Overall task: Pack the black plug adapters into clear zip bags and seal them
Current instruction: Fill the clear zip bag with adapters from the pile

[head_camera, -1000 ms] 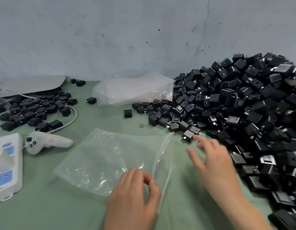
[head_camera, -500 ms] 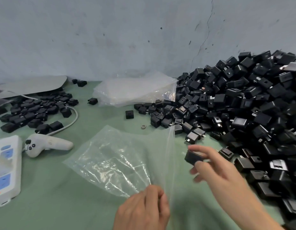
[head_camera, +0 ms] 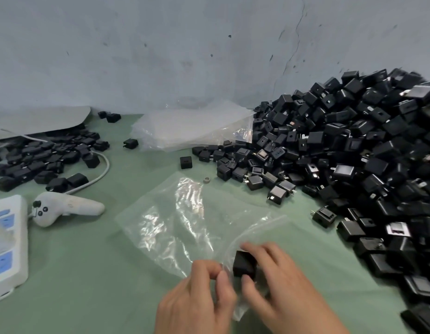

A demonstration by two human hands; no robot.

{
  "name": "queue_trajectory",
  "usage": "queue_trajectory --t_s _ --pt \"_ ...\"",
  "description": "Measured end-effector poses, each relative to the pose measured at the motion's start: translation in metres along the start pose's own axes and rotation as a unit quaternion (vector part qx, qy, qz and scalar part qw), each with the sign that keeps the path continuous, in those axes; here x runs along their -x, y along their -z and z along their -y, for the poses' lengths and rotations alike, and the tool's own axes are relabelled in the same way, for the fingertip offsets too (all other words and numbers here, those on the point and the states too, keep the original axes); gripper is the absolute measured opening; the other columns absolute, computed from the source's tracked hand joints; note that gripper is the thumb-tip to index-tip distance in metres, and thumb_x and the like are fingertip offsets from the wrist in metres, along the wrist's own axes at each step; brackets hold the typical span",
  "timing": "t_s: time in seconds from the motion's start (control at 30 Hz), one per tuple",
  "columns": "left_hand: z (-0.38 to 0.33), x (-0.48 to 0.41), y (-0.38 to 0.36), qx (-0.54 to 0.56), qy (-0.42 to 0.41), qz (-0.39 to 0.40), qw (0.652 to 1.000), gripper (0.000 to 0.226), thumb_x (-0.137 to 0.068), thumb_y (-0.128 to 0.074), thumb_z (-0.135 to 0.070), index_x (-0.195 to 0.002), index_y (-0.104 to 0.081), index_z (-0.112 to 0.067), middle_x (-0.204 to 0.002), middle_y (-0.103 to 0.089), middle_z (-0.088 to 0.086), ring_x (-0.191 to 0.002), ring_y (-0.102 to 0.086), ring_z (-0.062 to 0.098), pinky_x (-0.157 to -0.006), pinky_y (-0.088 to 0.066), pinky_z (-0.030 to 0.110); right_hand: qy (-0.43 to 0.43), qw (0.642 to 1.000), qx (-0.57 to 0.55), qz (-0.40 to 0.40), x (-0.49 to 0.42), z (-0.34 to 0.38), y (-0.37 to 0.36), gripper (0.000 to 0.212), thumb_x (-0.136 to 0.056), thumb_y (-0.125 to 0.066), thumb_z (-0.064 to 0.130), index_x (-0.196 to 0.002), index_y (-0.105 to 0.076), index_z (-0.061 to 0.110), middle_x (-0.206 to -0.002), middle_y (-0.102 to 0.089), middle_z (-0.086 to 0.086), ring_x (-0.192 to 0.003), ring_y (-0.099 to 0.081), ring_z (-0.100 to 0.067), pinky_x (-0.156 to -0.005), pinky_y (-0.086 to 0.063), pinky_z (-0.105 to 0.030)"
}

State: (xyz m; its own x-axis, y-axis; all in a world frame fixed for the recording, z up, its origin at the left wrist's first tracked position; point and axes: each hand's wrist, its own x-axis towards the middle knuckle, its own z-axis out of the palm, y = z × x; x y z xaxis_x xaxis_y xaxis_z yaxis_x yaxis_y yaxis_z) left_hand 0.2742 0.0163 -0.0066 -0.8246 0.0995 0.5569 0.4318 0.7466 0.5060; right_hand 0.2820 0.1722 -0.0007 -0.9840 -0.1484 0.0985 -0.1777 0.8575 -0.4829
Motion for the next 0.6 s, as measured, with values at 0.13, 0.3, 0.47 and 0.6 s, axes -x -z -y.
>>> queue_trajectory --t_s 0.13,0.3,0.47,0.6 --pt "-0.001 0.004 -0.002 -0.053 -0.083 -0.02 0.995 0.037 -0.088 -0.044 -0.034 -0.06 -0.065 -0.021 -0.047 -0.051 -0.012 -0.038 -0.052 0.009 -0.036 -0.039 0.023 0.051 0.994 0.04 0.094 -0.009 -0.009 0.002 0.047 -0.096 -0.032 0.033 -0.143 -0.038 0.036 -0.144 -0.031 0.013 -0.135 -0.028 -0.005 -0.107 -0.026 -0.014" --pt "0.003 0.002 -0.005 -0.043 -0.142 -0.018 0.989 0.06 -0.102 -0.026 -0.039 -0.06 -0.063 -0.02 -0.051 -0.051 -0.01 -0.045 -0.052 0.009 -0.044 -0.043 0.02 0.092 0.991 0.007 0.098 -0.021 -0.016 0.007 0.068 -0.099 -0.044 0.011 -0.142 -0.029 0.061 -0.145 -0.023 0.026 -0.143 -0.02 0.006 -0.108 -0.02 -0.005" --pt "0.006 0.001 0.0 -0.017 -0.181 -0.001 0.983 0.045 -0.098 -0.038 -0.029 -0.063 -0.064 -0.018 -0.063 -0.06 -0.009 -0.057 -0.059 0.009 -0.085 -0.049 0.024 0.035 0.994 -0.051 0.088 -0.018 -0.021 0.013 0.053 -0.104 -0.042 0.041 -0.149 -0.017 0.055 -0.131 -0.025 0.033 -0.125 -0.02 0.019 -0.091 -0.005 0.011" --pt "0.021 -0.007 0.022 0.007 -0.113 0.03 0.993 0.02 -0.089 -0.049 -0.028 -0.085 -0.067 -0.021 -0.084 -0.065 -0.013 -0.085 -0.055 0.006 -0.091 -0.037 0.015 0.078 0.992 0.02 0.103 -0.011 -0.019 0.009 0.062 -0.1 -0.044 0.054 -0.154 -0.013 0.047 -0.148 -0.019 0.029 -0.132 -0.024 0.01 -0.101 -0.006 0.005"
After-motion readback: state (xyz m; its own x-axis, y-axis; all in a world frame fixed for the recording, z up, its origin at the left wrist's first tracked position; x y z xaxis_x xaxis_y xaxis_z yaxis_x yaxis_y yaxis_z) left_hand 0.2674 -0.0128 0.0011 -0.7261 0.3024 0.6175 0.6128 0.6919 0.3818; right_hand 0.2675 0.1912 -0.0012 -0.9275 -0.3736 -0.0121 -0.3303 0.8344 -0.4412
